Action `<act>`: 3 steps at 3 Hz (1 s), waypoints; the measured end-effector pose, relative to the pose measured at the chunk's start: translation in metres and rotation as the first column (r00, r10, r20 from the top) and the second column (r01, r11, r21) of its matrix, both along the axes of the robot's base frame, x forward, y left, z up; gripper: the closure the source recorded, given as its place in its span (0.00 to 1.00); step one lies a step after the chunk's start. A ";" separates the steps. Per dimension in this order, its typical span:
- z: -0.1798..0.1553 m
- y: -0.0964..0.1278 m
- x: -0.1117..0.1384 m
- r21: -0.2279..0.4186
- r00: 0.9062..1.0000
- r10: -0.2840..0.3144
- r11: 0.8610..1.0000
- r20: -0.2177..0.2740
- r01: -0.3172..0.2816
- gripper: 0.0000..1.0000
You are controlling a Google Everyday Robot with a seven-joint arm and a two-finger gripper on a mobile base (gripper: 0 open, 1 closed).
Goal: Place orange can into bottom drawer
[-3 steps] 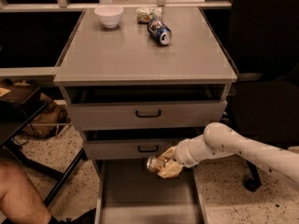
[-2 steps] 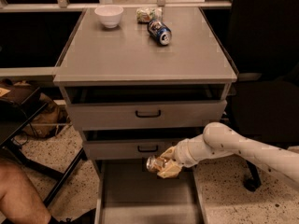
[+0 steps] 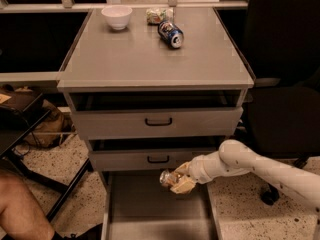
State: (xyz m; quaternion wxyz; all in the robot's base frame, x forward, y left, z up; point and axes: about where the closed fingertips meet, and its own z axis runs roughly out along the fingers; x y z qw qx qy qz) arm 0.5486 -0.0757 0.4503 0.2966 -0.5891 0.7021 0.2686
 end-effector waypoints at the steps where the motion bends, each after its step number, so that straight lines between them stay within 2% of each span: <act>1: -0.064 -0.014 -0.008 -0.002 0.996 -0.088 0.996 -0.004 0.088 1.00; 2: -0.116 -0.025 -0.011 0.032 0.972 -0.234 0.972 0.025 0.233 1.00; 3: -0.149 -0.040 -0.017 0.024 0.931 -0.361 0.932 0.048 0.360 1.00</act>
Offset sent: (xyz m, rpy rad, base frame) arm -0.0078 -0.0548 -0.1781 0.0691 -0.0948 -0.4606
